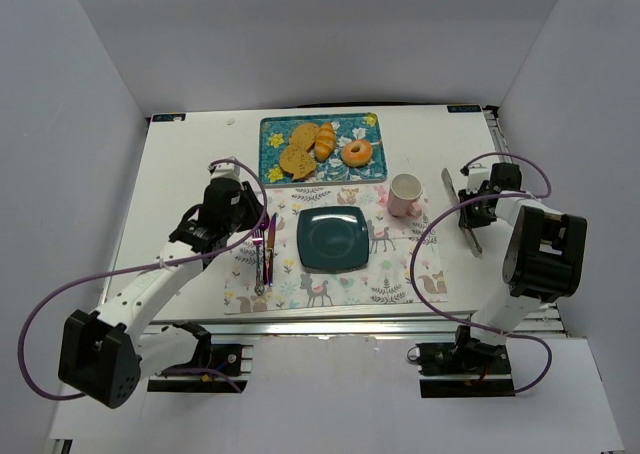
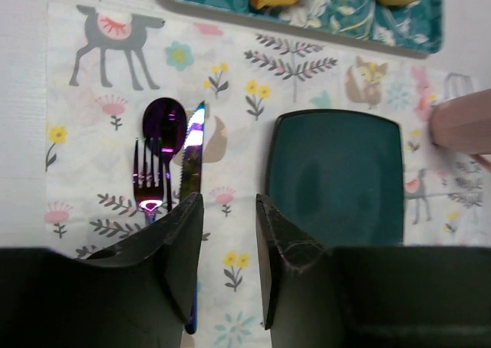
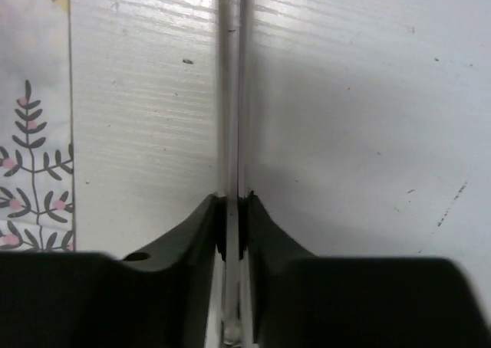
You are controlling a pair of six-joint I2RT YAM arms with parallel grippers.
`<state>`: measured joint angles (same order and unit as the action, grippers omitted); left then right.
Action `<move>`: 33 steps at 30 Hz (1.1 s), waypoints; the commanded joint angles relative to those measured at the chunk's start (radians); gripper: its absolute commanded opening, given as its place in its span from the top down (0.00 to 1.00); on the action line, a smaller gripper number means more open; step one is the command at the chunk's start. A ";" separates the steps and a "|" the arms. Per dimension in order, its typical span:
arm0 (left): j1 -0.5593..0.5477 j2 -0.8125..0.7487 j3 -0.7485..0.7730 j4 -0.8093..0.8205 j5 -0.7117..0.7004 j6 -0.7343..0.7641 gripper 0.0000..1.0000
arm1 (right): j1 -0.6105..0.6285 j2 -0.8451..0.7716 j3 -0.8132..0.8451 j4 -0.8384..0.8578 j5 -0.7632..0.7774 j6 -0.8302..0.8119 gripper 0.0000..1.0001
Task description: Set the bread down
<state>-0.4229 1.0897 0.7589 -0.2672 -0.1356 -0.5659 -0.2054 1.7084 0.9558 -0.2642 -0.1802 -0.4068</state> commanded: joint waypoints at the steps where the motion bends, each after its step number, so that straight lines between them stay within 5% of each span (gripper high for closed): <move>1: -0.002 0.048 0.075 -0.090 -0.059 0.040 0.58 | -0.006 0.046 -0.011 -0.059 -0.036 -0.012 0.81; 4: -0.002 0.050 0.092 -0.095 -0.068 0.041 0.60 | -0.019 -0.002 0.000 -0.050 -0.053 -0.024 0.91; 8: -0.002 0.050 0.095 -0.092 -0.070 0.032 0.59 | -0.023 -0.114 0.090 -0.093 -0.172 -0.058 0.93; 14: -0.001 0.049 0.082 -0.055 -0.058 0.005 0.54 | 0.047 -0.168 0.346 -0.199 -0.418 0.022 0.74; 23: -0.002 0.041 0.106 -0.070 -0.059 -0.005 0.50 | 0.305 -0.090 0.553 -0.158 -0.403 0.108 0.61; 33: -0.002 -0.022 0.091 -0.109 -0.076 -0.048 0.49 | 0.406 0.128 0.699 -0.044 -0.512 0.537 0.55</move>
<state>-0.4229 1.1118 0.8261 -0.3557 -0.1947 -0.5896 0.1551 1.8118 1.5997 -0.3805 -0.6525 -0.0349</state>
